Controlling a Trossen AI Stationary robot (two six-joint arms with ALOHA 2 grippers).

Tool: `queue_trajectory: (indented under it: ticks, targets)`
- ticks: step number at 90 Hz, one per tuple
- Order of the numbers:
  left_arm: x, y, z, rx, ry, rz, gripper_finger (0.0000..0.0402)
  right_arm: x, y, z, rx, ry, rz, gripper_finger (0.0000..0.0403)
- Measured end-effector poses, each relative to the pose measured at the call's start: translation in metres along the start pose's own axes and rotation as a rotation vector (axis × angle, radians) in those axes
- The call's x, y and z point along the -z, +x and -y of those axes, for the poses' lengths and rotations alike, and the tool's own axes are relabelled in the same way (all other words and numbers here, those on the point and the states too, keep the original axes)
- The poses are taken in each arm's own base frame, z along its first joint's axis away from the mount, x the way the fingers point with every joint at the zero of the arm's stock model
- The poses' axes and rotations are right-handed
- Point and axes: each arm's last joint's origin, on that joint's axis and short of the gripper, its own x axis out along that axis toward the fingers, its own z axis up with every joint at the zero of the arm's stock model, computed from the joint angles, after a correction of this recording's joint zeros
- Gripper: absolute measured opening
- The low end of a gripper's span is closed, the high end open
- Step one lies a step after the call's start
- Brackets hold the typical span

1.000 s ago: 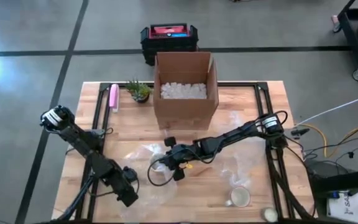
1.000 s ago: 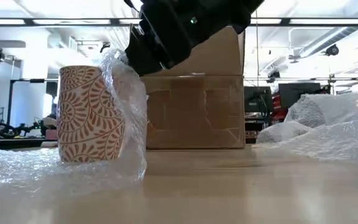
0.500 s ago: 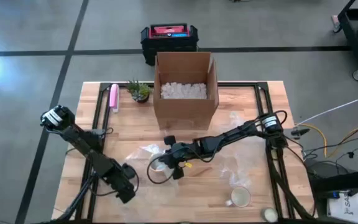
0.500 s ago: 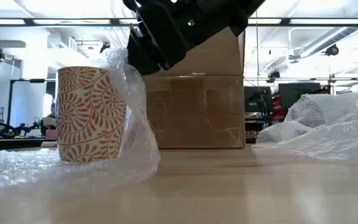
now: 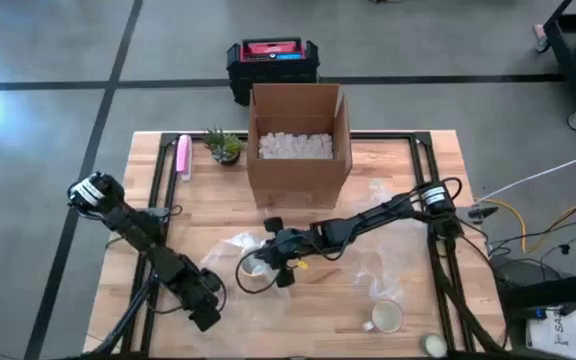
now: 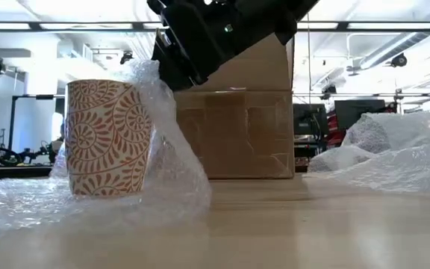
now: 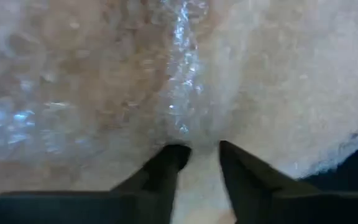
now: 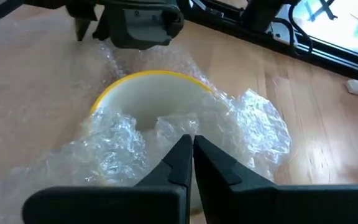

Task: Wrap mug
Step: Wrap the orange mug with the bubble wrap

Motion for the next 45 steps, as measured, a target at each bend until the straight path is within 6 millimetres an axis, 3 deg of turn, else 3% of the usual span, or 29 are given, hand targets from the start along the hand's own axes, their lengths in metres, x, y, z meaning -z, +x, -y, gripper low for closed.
queue_trajectory:
  ticks: [7, 17, 45]
  targets:
    - [0.000, -0.008, 0.010, 0.042, 0.021, 0.052, 0.0013, 0.000, 0.000, 0.000, 0.000, 0.000, 0.000, 0.0002]
    - [0.000, -0.022, 0.025, 0.070, 0.036, 0.175, 0.0016, 0.000, 0.000, 0.000, -0.001, 0.006, 0.000, 0.0002]
    - [0.007, -0.089, 0.076, 0.141, 0.197, 0.531, 0.0002, 0.000, 0.000, 0.000, -0.002, 0.017, -0.001, 0.0002]
